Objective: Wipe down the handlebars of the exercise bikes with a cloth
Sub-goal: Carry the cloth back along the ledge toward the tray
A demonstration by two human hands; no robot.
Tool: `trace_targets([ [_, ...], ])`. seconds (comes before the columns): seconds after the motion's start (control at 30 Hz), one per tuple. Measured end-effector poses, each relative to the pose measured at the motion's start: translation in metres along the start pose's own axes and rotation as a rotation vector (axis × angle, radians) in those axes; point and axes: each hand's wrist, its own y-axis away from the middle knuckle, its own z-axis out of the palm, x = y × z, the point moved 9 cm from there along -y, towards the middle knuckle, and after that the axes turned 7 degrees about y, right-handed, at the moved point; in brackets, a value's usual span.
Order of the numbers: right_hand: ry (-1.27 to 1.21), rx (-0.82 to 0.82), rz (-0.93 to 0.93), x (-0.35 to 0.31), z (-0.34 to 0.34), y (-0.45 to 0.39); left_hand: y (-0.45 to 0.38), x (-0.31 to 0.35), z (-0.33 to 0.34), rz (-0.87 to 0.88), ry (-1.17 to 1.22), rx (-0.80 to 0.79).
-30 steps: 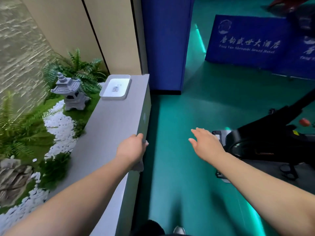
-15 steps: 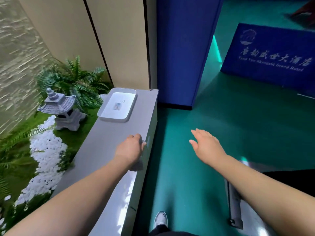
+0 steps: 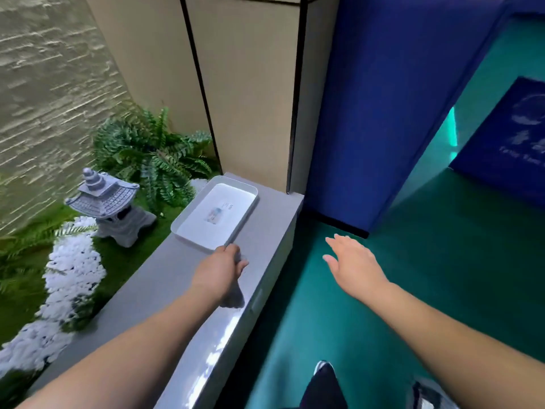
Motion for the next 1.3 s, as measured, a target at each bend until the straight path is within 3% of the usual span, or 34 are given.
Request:
trace_targets([
  [0.23,0.077,-0.035,-0.234,0.005,-0.014,-0.115,-0.058,-0.013,-0.005,-0.225,0.273,0.186],
  [0.57,0.101,-0.078,-0.526,-0.083,-0.002,-0.228,-0.085,-0.088,-0.018,-0.533,0.441,0.381],
  [0.87,0.094,-0.093,-0.660,-0.146,0.003,-0.299,-0.127,-0.129,-0.027,-0.640,0.565,0.453],
  [1.3,0.124,-0.293,-0.922,-0.230,0.070,-0.402,-0.182,-0.151,-0.012,-0.878,0.814,0.696],
])
